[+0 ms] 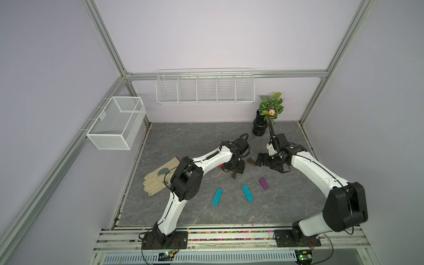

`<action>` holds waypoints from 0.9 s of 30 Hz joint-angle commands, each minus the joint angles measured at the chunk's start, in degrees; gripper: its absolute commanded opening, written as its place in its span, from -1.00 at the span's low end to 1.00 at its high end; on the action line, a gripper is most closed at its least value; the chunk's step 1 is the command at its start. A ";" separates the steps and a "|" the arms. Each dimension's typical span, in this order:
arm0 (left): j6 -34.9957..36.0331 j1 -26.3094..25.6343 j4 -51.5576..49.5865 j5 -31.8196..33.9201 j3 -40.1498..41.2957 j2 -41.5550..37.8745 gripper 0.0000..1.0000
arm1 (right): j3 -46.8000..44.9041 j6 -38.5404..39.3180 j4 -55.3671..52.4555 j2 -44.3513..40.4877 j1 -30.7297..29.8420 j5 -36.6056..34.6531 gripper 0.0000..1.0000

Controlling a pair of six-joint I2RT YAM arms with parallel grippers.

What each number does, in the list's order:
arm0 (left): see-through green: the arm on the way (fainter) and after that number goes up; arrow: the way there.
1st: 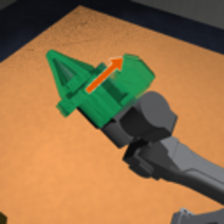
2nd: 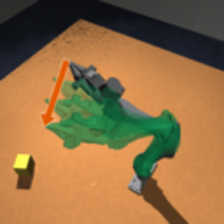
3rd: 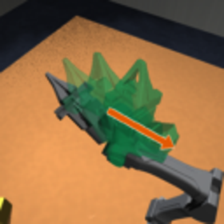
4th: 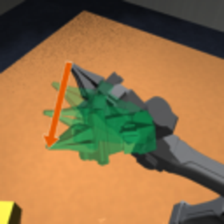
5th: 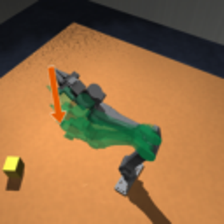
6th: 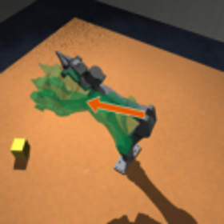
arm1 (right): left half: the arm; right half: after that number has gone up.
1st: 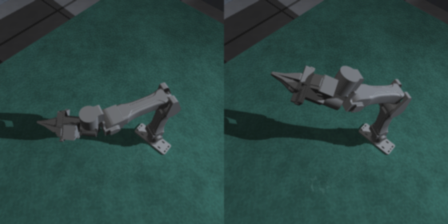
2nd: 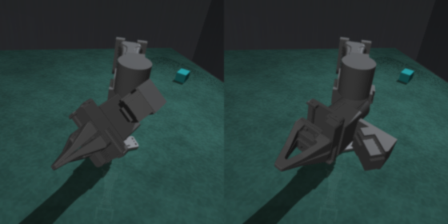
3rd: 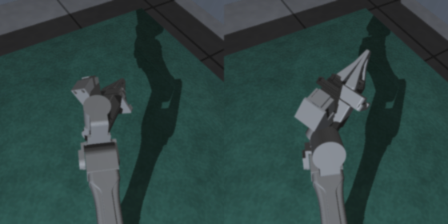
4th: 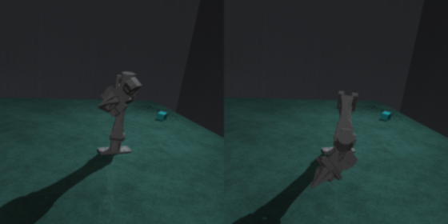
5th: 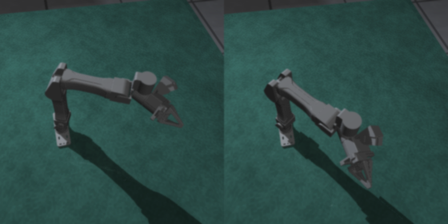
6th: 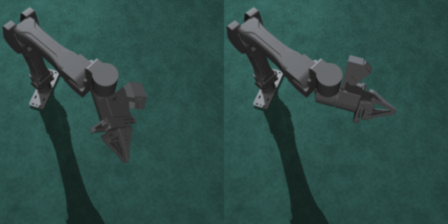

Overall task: Assemble a small pinwheel with building blocks
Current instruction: Pick up the building block from the center of the board.

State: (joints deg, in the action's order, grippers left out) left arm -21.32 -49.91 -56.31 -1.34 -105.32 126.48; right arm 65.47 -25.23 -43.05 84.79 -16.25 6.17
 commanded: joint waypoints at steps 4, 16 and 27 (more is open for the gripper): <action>0.62 0.62 -2.57 0.58 -1.21 1.50 0.17 | -2.81 1.51 -0.51 -2.57 1.62 2.60 0.89; 2.22 0.11 -0.98 -0.39 3.99 0.66 -0.54 | -5.17 -0.07 1.10 -2.80 1.73 3.58 0.86; -0.10 1.32 2.00 1.39 24.07 -12.38 -0.62 | -5.75 -0.36 2.18 -1.58 1.73 4.26 0.84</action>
State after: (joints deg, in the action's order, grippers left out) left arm -20.29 -49.41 -53.43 -1.32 -85.58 115.81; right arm 61.06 -24.97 -41.93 82.94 -14.76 9.15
